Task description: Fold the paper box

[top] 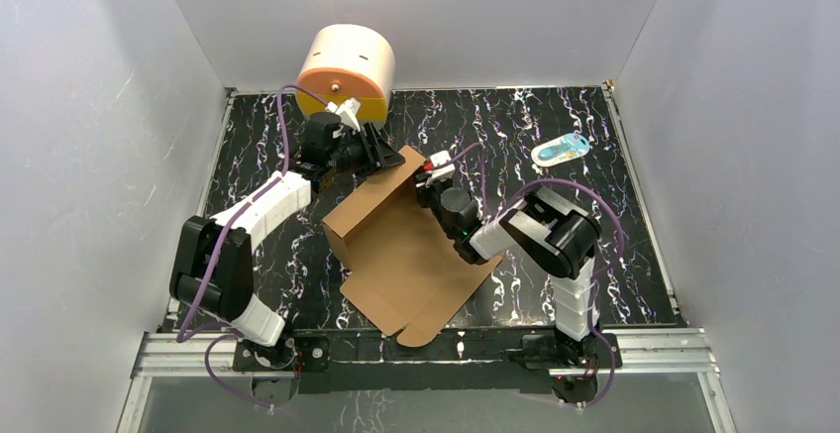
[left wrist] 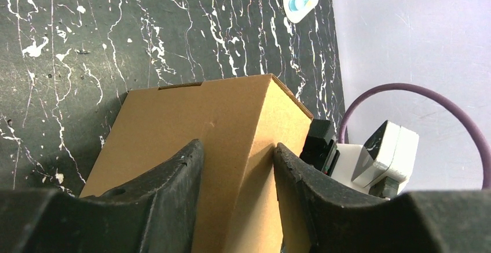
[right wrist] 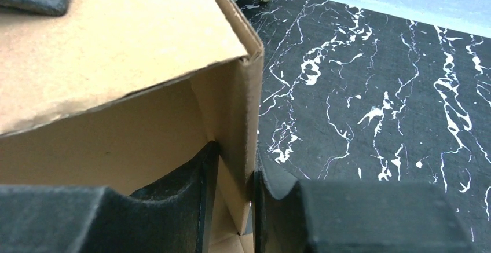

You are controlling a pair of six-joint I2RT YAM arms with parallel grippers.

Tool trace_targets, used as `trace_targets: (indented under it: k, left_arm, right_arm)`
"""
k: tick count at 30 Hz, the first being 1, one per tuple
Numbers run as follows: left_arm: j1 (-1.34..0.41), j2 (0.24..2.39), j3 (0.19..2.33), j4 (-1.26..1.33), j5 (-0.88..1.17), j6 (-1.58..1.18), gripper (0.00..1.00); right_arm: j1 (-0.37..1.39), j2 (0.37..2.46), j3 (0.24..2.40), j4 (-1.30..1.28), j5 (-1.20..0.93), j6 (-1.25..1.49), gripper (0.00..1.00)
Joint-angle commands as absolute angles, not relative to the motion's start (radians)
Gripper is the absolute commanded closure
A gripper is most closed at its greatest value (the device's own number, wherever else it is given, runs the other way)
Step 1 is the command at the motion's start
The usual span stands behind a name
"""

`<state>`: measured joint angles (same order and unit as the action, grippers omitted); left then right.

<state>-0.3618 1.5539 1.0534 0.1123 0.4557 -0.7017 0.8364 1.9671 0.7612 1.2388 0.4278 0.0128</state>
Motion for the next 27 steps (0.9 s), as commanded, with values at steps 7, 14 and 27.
trace_targets:
  k: [7, 14, 27]
  left_arm:
    - [-0.369, 1.514, 1.018, -0.006, 0.481, -0.711, 0.56]
    - [-0.368, 1.533, 1.020, -0.007, 0.486, -0.709, 0.55]
    - [-0.396, 1.516, 1.000, 0.017, 0.484, -0.720, 0.56]
  right_arm:
    - [0.816, 2.030, 0.827, 1.381, 0.646, -0.055, 0.65]
    - [0.816, 2.040, 0.831, 1.424, 0.699, -0.099, 0.64]
    - [0.812, 2.075, 0.885, 1.404, 0.693, -0.011, 0.60]
